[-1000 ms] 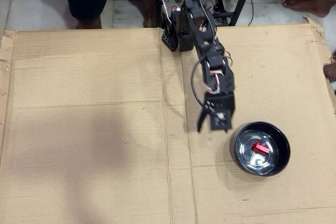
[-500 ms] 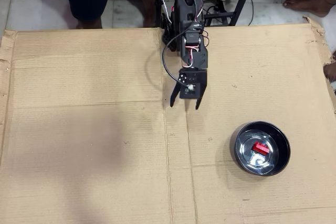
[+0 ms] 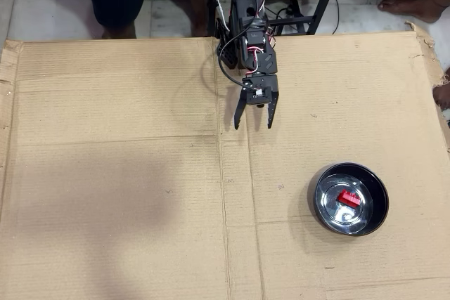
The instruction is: Grasp a lego block and put it in the bin.
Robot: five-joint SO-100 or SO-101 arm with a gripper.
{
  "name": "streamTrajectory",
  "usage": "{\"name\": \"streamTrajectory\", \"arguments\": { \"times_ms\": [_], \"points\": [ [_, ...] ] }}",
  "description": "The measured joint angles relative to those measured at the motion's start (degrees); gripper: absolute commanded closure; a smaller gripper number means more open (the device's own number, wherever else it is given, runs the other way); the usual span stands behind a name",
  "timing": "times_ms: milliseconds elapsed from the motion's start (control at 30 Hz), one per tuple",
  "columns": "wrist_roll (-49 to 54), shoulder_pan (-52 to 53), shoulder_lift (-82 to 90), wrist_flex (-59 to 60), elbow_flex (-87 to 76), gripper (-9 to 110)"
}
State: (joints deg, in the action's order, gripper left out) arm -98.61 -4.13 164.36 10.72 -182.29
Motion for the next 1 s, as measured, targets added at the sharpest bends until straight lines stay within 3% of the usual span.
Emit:
{"name": "streamTrajectory", "arguments": {
  "times_ms": [133, 567, 767, 867, 1000],
  "points": [
    [0.7, -0.3, 10.1, 5.6, -2.5, 70],
    [0.7, -0.5, 29.1, 37.6, -2.8, 101],
    [1.1, -0.5, 30.8, 43.2, -2.8, 101],
    [8.3, -0.4, 30.8, 43.2, -2.8, 101],
    [26.7, 0.2, 30.8, 43.2, -2.8, 101]
  ]
}}
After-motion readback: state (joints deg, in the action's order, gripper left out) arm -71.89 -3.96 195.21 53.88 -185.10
